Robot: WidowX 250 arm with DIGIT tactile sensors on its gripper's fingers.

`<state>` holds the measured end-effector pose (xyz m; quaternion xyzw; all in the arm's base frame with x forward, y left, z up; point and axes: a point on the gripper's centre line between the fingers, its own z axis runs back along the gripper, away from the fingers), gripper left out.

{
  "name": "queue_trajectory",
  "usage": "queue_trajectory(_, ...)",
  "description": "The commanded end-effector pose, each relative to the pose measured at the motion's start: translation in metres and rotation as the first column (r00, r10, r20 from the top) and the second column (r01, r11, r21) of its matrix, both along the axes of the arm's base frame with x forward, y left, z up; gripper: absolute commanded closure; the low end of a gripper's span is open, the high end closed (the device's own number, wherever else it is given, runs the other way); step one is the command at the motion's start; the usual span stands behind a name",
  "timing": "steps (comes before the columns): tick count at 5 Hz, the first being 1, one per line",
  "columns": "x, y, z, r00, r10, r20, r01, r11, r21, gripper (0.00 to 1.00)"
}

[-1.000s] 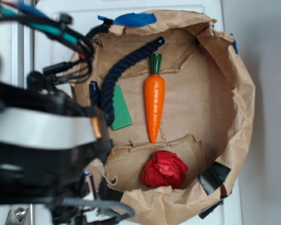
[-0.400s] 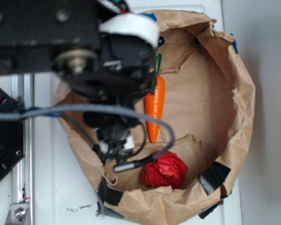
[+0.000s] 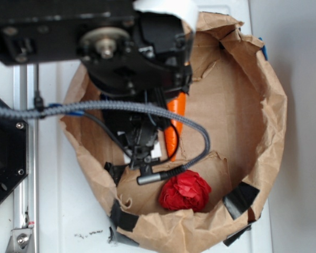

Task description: Grab the blue rope.

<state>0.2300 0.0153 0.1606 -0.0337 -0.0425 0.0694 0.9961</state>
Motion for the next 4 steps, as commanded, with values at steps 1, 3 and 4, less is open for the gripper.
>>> queue_trajectory(1, 0.007, 0.005, 0.012, 0.999, 0.02, 0.049, -0.021, 1.0, 0.005, 0.0)
queue_trajectory(3, 0.018, 0.017, -0.006, 0.975, 0.192, 0.112, -0.195, 0.981, 0.009, 0.0)
queue_trajectory(4, 0.022, 0.016, -0.01, 0.963, 0.254, 0.088, -0.256, 0.967, 0.009, 0.0)
